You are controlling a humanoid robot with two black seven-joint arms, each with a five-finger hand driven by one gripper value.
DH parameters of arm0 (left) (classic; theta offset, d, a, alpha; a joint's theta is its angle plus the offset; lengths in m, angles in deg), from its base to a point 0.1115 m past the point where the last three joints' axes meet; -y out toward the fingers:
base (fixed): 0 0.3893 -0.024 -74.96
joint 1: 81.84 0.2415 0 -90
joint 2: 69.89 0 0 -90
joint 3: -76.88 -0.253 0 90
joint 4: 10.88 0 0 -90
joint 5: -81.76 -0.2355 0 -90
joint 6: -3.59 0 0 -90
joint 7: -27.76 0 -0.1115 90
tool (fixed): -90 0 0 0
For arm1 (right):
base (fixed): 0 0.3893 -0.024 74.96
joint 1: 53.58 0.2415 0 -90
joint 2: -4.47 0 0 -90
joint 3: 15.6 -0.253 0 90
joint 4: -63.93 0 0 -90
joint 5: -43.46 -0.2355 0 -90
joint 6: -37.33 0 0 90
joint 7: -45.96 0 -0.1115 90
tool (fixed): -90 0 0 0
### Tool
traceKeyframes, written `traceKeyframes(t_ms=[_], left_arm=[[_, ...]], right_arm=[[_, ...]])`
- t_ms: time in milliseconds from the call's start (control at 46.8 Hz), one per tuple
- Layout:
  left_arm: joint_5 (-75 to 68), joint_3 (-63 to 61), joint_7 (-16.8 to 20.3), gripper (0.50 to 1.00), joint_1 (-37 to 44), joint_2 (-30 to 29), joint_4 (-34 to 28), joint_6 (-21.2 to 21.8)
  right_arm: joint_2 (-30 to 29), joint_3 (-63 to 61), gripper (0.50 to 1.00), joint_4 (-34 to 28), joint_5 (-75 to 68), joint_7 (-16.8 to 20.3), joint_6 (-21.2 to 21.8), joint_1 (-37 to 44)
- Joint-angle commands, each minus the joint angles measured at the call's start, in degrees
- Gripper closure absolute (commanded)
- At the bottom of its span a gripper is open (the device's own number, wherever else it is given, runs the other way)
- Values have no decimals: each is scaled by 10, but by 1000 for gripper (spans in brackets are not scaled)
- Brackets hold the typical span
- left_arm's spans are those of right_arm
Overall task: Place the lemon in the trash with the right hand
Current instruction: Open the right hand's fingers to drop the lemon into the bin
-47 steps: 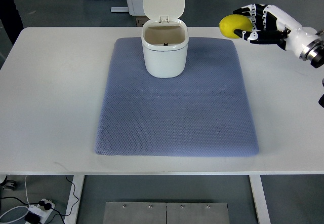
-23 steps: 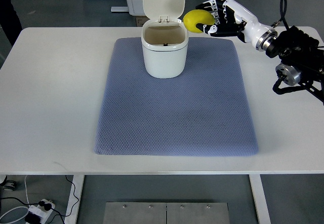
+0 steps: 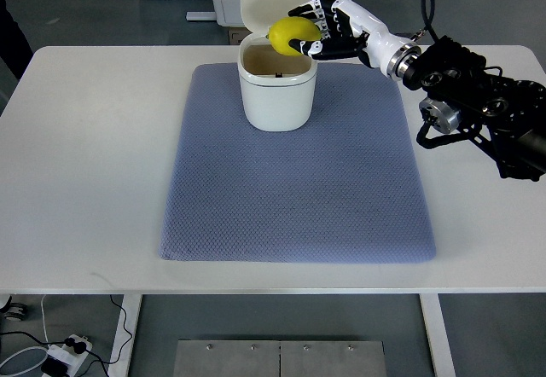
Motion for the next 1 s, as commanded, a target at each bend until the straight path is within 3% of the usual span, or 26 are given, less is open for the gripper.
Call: traceKeyframes(t_ms=[0, 385, 940, 983], left_arm=[[0, 0, 0, 500, 0, 0, 0, 0], [1, 0, 0, 500, 0, 0, 0, 0], [1, 0, 0, 500, 0, 0, 0, 0], [0, 0, 0, 500, 0, 0, 0, 0]], right_arm=[[-20, 0, 1000, 19, 0, 5, 1, 3], [-81, 0, 1000, 96, 1, 31, 10, 4], [-82, 0, 1000, 104, 2, 41, 3, 3], [-82, 0, 932, 104, 2, 41, 3, 4]])
